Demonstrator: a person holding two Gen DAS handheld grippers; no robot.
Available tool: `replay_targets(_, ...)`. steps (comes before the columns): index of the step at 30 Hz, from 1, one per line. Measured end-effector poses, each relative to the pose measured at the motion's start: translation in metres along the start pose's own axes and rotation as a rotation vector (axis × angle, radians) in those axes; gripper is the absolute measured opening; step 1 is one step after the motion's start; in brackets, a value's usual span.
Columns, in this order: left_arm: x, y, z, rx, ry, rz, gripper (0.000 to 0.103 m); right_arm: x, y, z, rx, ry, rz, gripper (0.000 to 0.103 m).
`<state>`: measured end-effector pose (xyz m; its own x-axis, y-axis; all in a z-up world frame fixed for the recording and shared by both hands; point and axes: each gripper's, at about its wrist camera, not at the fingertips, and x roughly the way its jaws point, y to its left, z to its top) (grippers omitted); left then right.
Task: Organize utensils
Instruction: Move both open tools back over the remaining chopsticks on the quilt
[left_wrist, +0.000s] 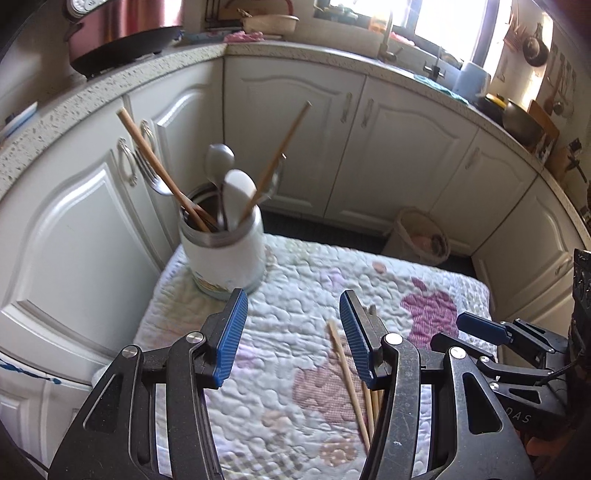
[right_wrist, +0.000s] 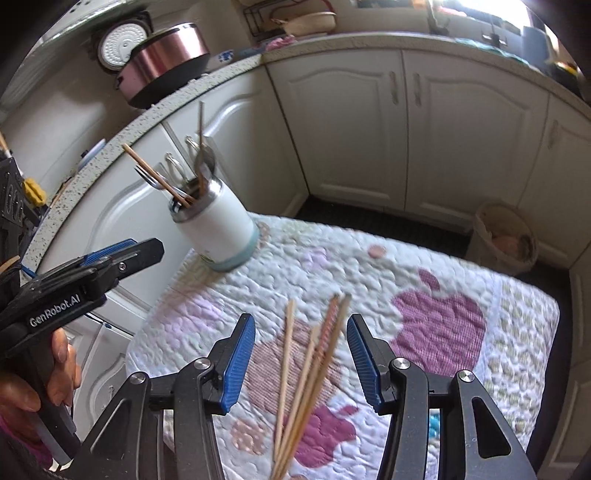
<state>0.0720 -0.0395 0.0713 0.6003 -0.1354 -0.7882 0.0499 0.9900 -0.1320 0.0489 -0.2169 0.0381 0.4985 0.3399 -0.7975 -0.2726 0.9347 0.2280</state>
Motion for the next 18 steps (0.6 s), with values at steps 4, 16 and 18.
replay_targets(4, 0.016, -0.005, -0.006, -0.01, 0.046, -0.017, 0.052, 0.013, -0.015, -0.016, 0.022, 0.028, -0.033, 0.05)
replay_targets(16, 0.074, 0.009, -0.04, -0.088, 0.227, -0.042, 0.052, 0.083, -0.035, -0.017, 0.06, 0.11, -0.083, 0.045)
replay_targets(18, 0.08, 0.01, -0.043, -0.09, 0.245, -0.038, 0.052, 0.098, -0.037, -0.009, 0.056, 0.13, -0.103, 0.045)
